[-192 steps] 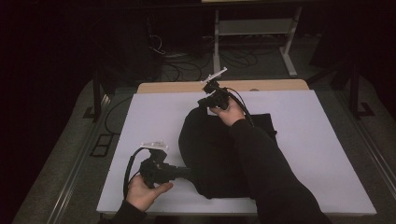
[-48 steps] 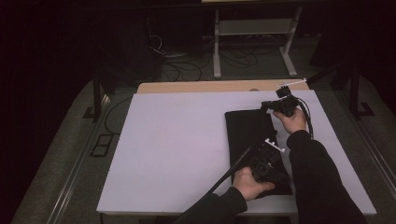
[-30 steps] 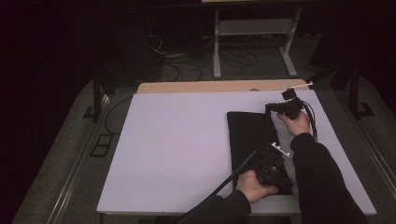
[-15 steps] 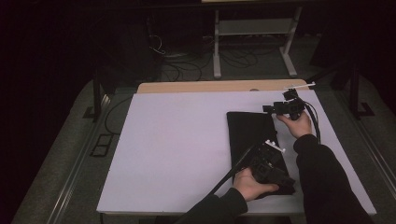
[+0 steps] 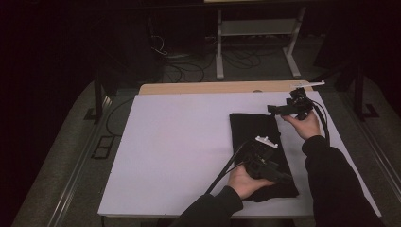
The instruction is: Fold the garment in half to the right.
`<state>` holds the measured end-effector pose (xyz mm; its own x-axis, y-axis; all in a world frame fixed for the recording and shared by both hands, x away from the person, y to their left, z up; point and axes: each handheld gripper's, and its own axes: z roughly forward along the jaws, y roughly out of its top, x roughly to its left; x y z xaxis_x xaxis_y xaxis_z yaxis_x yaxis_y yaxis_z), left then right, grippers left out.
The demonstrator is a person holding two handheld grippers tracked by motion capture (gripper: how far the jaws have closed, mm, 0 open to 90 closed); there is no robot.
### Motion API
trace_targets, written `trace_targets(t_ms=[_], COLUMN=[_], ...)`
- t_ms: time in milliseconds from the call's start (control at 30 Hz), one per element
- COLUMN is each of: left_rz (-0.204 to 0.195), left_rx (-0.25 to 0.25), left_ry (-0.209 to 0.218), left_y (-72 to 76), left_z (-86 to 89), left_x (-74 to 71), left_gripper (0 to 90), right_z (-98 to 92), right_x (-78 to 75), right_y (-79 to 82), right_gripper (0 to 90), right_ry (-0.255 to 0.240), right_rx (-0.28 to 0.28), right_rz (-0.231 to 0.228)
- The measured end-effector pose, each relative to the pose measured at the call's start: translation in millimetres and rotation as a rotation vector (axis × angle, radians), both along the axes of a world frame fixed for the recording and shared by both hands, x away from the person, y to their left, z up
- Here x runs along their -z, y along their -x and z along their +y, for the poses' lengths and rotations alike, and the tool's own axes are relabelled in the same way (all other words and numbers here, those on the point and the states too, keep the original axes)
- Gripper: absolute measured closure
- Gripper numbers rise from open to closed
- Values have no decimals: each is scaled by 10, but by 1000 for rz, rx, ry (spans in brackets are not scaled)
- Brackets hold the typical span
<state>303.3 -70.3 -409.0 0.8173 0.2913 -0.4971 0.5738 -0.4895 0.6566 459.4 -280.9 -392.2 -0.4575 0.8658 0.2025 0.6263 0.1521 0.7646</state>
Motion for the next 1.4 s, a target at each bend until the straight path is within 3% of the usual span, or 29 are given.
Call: trace_targets(t_ms=[300,800,900,1033,1400], left_rz=[-46,-124,-162,-192,-235], left_rx=[-46,-107,-109,-133,-151], left_ry=[38,26,-3,-5,-7], left_y=[-38,-170,-168,-172,-180], left_z=[195,598,659,759,1047], left_x=[-101,-169,-169,-166,-181], left_gripper=[138,1,0,0,0], right_z=[-51,-73,-67,-68,-104], right_x=[-103,-164,-184,-225,-309], right_y=[83,271,306,359,497], right_gripper=[0,0,0,0,0], right_ry=[-10,7,10,13,22], right_rx=[-20,-48,-53,-62,-81], right_rz=[-5,-23,-27,-35,-58])
